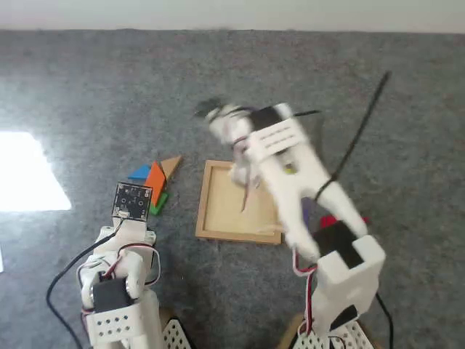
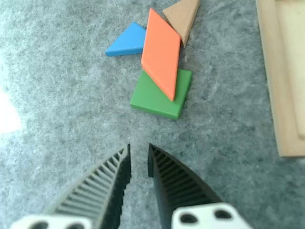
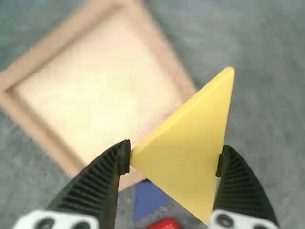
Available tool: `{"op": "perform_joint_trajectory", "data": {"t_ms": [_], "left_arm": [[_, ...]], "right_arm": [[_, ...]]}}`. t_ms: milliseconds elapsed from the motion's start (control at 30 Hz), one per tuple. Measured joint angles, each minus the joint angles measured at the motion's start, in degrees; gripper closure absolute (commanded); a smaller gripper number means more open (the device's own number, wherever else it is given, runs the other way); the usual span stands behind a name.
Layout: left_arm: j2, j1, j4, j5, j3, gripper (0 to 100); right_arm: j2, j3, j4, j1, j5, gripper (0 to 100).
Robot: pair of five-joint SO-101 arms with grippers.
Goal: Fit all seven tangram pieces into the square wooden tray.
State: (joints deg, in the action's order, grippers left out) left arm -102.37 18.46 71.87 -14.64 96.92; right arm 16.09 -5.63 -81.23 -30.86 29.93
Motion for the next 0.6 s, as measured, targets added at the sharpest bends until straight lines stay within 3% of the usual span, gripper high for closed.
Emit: {"op": "perform_joint_trajectory", "data": {"t_ms": [200, 600], "left_arm": [[0.0, 0.0, 0.0, 0.0, 0.0, 94], [0.0, 0.0, 0.0, 0.0, 0.0, 94]], "right_arm": [[-0.4, -1.0, -4.0, -9.5, 16.8, 81.1], [-1.0, -1.0, -14.4, -11.7, 49.4, 81.2]]}}
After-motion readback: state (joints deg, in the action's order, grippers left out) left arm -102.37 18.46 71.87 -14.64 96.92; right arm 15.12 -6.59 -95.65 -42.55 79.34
